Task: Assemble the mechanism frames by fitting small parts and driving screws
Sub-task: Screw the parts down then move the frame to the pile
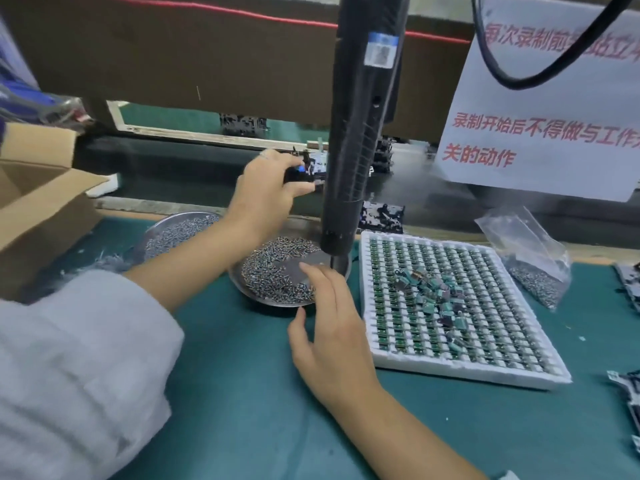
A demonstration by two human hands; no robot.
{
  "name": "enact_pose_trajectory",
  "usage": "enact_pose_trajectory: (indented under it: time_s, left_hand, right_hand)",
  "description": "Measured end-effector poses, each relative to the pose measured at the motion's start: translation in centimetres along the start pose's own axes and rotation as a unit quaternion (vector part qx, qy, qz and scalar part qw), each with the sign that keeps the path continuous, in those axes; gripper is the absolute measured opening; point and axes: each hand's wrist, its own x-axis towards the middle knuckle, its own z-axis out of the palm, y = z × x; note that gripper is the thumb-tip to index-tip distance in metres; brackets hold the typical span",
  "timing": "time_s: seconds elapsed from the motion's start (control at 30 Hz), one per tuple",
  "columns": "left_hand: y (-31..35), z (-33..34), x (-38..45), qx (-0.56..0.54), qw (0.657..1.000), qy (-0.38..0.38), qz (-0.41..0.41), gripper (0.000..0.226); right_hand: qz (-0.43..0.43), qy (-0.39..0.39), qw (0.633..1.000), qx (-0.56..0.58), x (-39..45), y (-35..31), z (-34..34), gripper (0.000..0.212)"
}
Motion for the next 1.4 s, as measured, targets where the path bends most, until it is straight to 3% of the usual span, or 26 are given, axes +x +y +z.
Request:
enact_pose_trajectory:
  time_s: [0.07,0.2,0.3,0.37,0.43,0.53,0.67,0.77,0.87,0.97,1.13,1.2,1.3,1.4]
  left_hand:
    - [-1.5,-2.7,-1.9,0.009,1.000,0.026,-0.001,0.035]
    - [-3.2,-7.4,-8.1,0.047,0.997,0.045,0.052,0.030]
    - [-3.7,-9.8,-13.3,0.081,0.993,0.026,0.078,0.034]
    - [-3.8,-10.3,-16.2,0.092,0.989,-0.006,0.114,0.039]
    - [-4.4,-10.0,-18.4,0.106,0.980,-0.047,0.159,0.038]
    - [-5.3,-9.3,-20.1,0.142,0.965,-0.093,0.202,0.035]
    - [-6.5,-9.1,-20.1,0.145,0.954,-0.125,0.232,0.040]
    - [-7.5,-10.0,-18.9,0.150,0.966,-0.094,0.187,0.043]
    - [-9.4,-10.8,-17.8,0.227,0.965,-0.052,0.122,0.034]
    - [-11.7,-11.3,-17.8,0.288,0.949,-0.051,0.113,0.037]
    - [-12.1,-11.6,-17.7,0.297,0.950,-0.023,0.091,0.039]
    - [-11.5,-11.7,-17.4,0.254,0.966,-0.026,0.035,0.031]
    - [-10.8,-12.1,-16.4,0.094,0.990,-0.036,-0.097,0.016]
    - [-11.2,-13.2,-15.4,-0.029,0.973,-0.060,-0.220,0.016]
  right_hand:
    - [0.010,-0.001,1.000,0.011,0.0,0.0,0.0,0.048]
    - [0.019,0.068,0.996,0.060,-0.4,-0.3,-0.1,0.036]
    - [-0.043,0.169,0.978,0.113,-0.9,-0.5,-0.4,0.028]
    - [-0.097,0.184,0.970,0.125,-1.4,-0.8,-0.6,0.025]
    - [-0.168,0.131,0.972,0.100,-1.8,-1.2,-0.8,0.022]
    - [-0.264,-0.025,0.964,0.027,-2.0,-1.6,-0.8,0.031]
    - [-0.288,-0.176,0.940,-0.056,-1.9,-1.8,-0.6,0.042]
    - [-0.291,-0.205,0.932,-0.076,-1.8,-1.6,-0.4,0.037]
    - [-0.269,-0.204,0.938,-0.081,-1.8,-1.4,-0.2,0.035]
    - [-0.254,-0.197,0.943,-0.083,-1.8,-1.2,0.0,0.036]
    - [-0.242,-0.184,0.951,-0.056,-1.7,-1.2,-0.1,0.037]
    - [-0.239,-0.185,0.952,-0.049,-1.8,-1.3,-0.1,0.036]
    - [-0.222,-0.184,0.957,-0.032,-1.8,-1.3,-0.2,0.035]
    - [-0.209,-0.180,0.961,-0.018,-1.8,-1.4,-0.3,0.032]
